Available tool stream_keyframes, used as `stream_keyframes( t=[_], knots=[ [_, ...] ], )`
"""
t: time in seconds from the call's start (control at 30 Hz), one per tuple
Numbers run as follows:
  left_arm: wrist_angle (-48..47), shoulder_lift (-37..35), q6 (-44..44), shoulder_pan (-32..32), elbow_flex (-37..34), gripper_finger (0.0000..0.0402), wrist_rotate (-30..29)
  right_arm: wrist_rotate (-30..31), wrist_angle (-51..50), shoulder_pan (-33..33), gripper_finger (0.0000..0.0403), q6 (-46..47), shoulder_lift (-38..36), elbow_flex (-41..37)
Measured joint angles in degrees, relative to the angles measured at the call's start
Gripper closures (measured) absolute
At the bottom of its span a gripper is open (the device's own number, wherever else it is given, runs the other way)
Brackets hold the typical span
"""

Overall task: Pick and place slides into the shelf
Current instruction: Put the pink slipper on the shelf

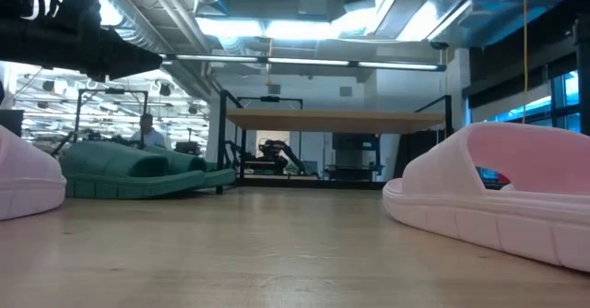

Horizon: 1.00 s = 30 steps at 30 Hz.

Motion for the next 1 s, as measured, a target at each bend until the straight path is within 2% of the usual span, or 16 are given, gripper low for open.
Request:
stream_keyframes(
  t=[0.17,0.4,0.67,0.83,1.0],
  knots=[
    [-0.02,0.0,-0.02,-0.01,0.01,0.0237,0.0,-3.39,-12.78,7.26,0.0161,11.62,13.97,11.64],
    [0.0,0.0,-0.02,-0.01,0.01,0.0237,0.0,-3.47,-21.39,19.28,0.0161,23.75,29.99,20.86],
    [-0.02,0.0,-0.02,-0.01,0.0,0.0237,0.01,4.04,-23.45,28.42,0.0161,43.5,41.65,21.87],
    [-0.02,0.0,-0.02,-0.01,0.02,0.0237,0.0,4.2,-23.29,31.32,0.0161,53.89,46.79,21.9],
    [-0.02,0.0,-0.02,-0.01,0.02,0.0237,0.0,4.27,-23.46,33.18,0.0161,57.81,51.57,21.9]
  ],
)
